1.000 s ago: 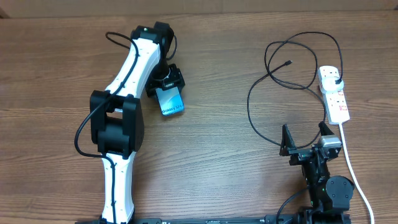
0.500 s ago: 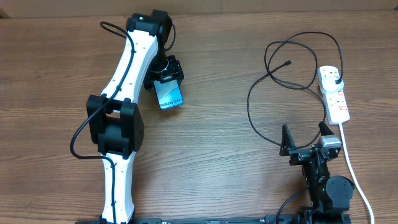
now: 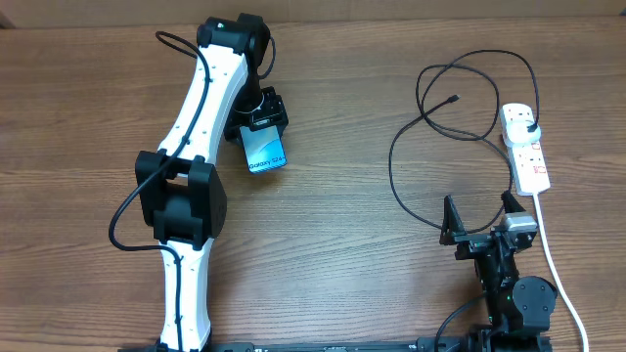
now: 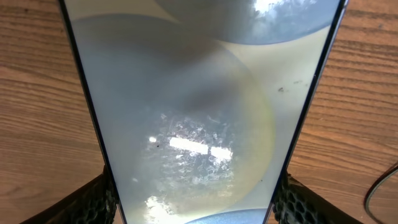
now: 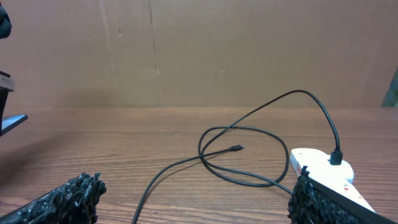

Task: Plug charger to phone and switch on socket
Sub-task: 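Lift the phone upright with the left gripper and tilt it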

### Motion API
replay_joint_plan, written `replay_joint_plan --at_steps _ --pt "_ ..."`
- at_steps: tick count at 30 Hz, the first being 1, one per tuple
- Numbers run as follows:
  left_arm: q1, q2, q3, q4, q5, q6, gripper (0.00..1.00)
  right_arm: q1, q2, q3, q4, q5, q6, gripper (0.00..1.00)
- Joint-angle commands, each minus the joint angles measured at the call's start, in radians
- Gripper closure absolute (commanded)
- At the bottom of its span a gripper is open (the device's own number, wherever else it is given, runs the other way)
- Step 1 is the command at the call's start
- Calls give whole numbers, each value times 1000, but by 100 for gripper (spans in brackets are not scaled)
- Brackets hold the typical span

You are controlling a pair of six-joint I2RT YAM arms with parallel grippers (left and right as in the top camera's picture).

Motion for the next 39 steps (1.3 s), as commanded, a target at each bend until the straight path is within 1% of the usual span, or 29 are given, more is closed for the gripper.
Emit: replay_joint_plan --at_steps 1,5,8,12,14,15,18,23,29,39 --pt "-3 -3 34 -11 29 22 40 0 -9 -11 5 -6 -5 0" --pt "-3 -3 34 -18 84 53 39 0 -9 -11 5 -5 -5 0" --pt "-3 -3 34 -31 99 62 39 0 -9 -10 5 -5 -5 0" --pt "-2 -3 34 -68 145 98 40 0 -9 -10 5 -6 -5 0" --pt "-2 -3 34 -85 192 122 40 0 -9 -11 5 -5 -5 0" --pt "-2 -3 34 -103 248 147 40 0 -9 -11 5 -6 -5 0" --pt "-2 -3 34 -111 337 193 39 0 -9 -10 5 -5 -5 0" --pt "-2 -3 34 -111 423 206 39 0 -9 -11 5 -5 -5 0" --pt "-2 -3 34 -111 483 211 39 0 -9 -11 5 -5 -5 0" --pt "-2 -3 34 -112 534 238 40 0 -9 -11 5 -6 -5 0"
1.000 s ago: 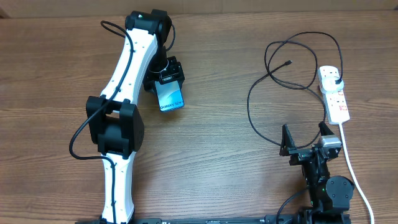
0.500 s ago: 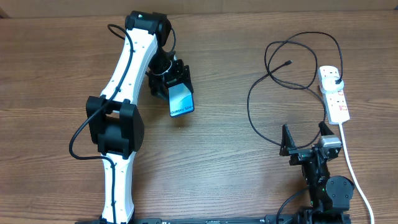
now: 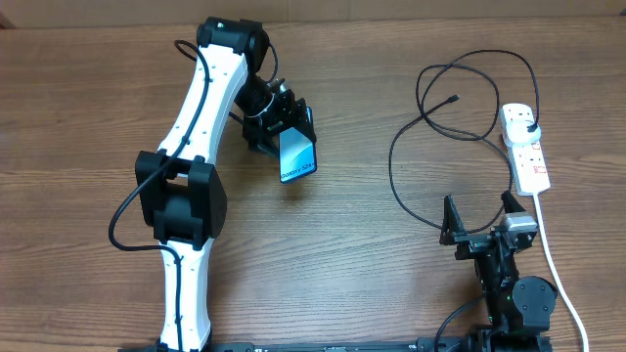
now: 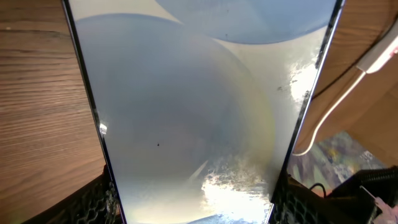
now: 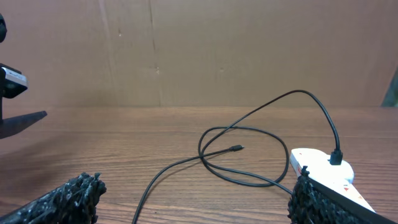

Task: Plug charger to phone and switch on socket
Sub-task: 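Lift the phone upright with the left gripper and tilt it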

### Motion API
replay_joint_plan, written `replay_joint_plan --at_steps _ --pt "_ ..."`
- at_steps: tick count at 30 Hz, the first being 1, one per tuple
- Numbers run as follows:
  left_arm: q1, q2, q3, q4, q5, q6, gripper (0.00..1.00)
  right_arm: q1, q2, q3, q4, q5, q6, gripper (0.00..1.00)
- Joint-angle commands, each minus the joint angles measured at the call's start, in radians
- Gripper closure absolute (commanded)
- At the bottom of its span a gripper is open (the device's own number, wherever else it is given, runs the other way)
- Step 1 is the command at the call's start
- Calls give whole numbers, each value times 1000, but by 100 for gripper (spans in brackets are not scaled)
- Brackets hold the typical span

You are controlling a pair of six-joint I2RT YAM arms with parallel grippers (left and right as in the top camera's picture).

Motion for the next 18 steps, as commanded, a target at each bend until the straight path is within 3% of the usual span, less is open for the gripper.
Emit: replay_joint_plan --at_steps 1,18 --pt "-2 -3 31 -4 64 36 40 0 -9 -11 5 -5 -5 0" --pt "-4 -3 30 -4 115 65 40 0 -9 -11 5 -5 -5 0"
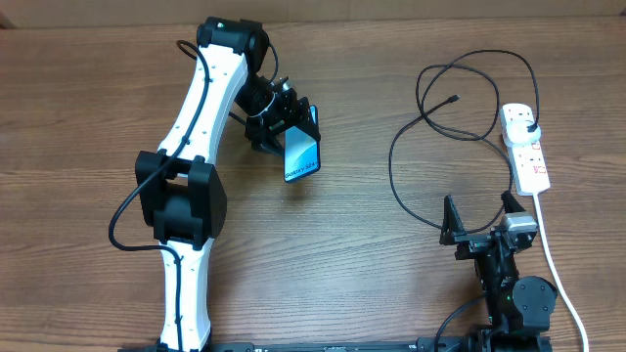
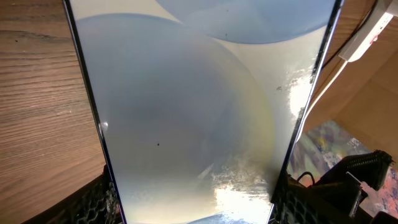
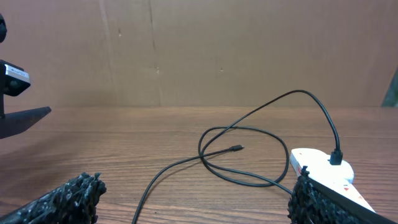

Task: Plug charger to phone and switch on socket
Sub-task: 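Lift the phone upright with the left gripper and tilt it, then move the right gripper toward the phone held by the left gripper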

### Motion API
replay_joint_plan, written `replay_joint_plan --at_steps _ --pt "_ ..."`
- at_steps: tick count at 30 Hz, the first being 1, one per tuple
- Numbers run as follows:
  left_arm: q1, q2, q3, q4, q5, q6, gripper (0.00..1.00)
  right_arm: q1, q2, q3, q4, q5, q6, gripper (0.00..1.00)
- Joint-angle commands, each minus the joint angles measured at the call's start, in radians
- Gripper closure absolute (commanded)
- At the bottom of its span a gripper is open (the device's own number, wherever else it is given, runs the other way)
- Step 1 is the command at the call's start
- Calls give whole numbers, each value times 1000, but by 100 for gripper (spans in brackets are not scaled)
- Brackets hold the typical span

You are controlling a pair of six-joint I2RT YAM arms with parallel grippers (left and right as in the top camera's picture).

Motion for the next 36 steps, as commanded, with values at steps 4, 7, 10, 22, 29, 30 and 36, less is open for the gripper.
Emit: replay_joint_plan --at_steps 4,7,10,22,29,30,36 --pt "-4 -3 29 -4 60 37 41 0 -9 -11 5 -5 -5 0" --pt "-5 -3 29 -4 60 37 41 0 -9 -11 5 -5 -5 0" --pt "-8 -3 29 -4 60 37 40 0 -9 -11 5 -6 -5 0" --pt "-25 -3 29 -4 78 36 39 0 -9 -11 5 -5 -5 0" --pt "-24 -3 29 -4 79 33 39 0 -9 -11 5 -5 -5 0" --pt "-24 -3 29 -4 79 33 40 0 -9 -11 5 -6 -5 0" --pt "-22 -3 29 -4 77 33 40 0 -9 -11 5 -6 -5 0"
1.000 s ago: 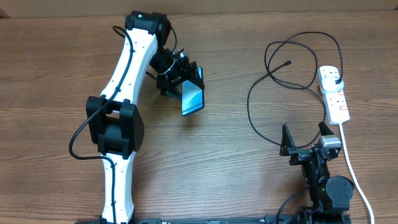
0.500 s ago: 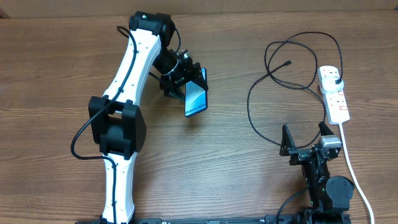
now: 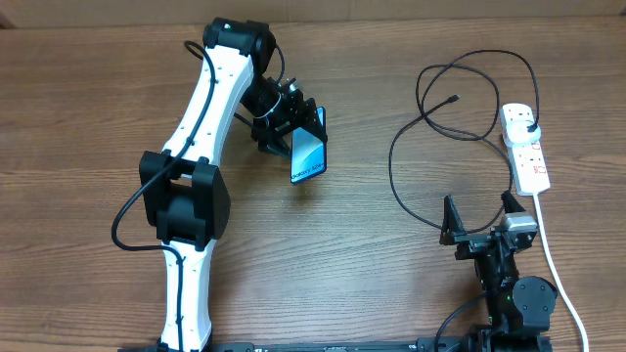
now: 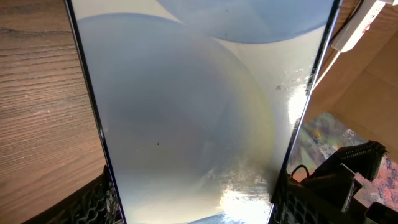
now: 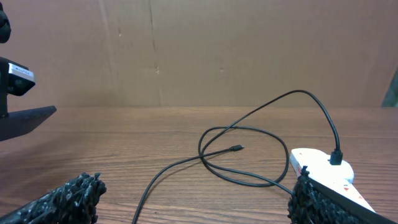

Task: Plug charger to phone and switch on socket
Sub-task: 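Move the right gripper toward the phone held by the left gripper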

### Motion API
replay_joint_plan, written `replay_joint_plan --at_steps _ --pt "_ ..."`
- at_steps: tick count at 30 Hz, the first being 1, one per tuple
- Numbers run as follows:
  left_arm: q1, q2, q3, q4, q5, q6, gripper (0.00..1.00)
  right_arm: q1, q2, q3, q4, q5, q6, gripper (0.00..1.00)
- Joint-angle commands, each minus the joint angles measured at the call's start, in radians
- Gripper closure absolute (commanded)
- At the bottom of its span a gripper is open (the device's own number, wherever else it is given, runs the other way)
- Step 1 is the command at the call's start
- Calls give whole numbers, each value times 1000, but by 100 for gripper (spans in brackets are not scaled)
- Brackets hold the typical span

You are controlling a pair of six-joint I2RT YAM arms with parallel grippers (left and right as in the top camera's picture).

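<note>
My left gripper (image 3: 293, 132) is shut on the phone (image 3: 307, 154), holding it above the table left of the middle, tilted. Its pale blue screen (image 4: 193, 106) fills the left wrist view between the fingers. The black charger cable (image 3: 411, 127) lies looped on the table at the right, its free plug tip (image 3: 454, 99) bare, also the plug tip (image 5: 237, 148). Its other end is plugged into the white socket strip (image 3: 524, 147), also the socket strip (image 5: 323, 171). My right gripper (image 3: 479, 217) rests open near the front right, nothing between its fingers.
The strip's white lead (image 3: 556, 269) runs toward the front right edge. A brown cardboard wall (image 5: 217, 50) stands behind the table. Bare wood lies between the phone and the cable loops.
My left gripper with the phone has shifted a little to the right and the phone is tilted a bit more. The right arm, cable and socket strip are unchanged.
The left gripper held the phone off the table at the left, screen up. At each later moment the phone stood further right and more tilted toward the cable side. The right gripper stayed open and still throughout.
</note>
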Motion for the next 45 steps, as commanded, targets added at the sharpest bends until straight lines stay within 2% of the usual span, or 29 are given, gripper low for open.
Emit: replay_joint_plan --at_steps 1,9,12,13,15,16,18,20,27,35,40,45 --pt "0 -3 29 -4 44 26 40 0 -9 -11 5 -5 -5 0" --pt "7 -3 29 -4 80 -1 40 0 -9 -10 22 -6 -5 0" --pt "19 -3 29 -3 107 -21 40 1 -9 -10 8 -61 53 0" --pt "26 -3 29 -3 109 -27 40 1 -9 -10 13 -104 143 0" --pt "39 -3 29 -3 109 -38 40 1 -9 -10 21 -206 423 0" --pt "43 -3 29 -4 109 -38 40 1 -9 -10 21 -235 498 0" --pt "49 -3 29 -3 109 -39 40 1 -9 -10 24 -322 770 0" --pt "51 -3 29 -3 110 -50 40 1 -9 -10 24 -346 917 0" --pt "51 -3 29 -3 114 -61 40 1 -9 -10 69 -335 927 0" --pt "51 -3 29 -3 114 -61 40 1 48 25 -2 -376 929 0" --pt "51 -3 29 -3 114 -61 40 1 166 150 -127 -382 932 0" --pt "51 -3 29 -3 119 -61 41 9 364 316 -184 -481 932 1"
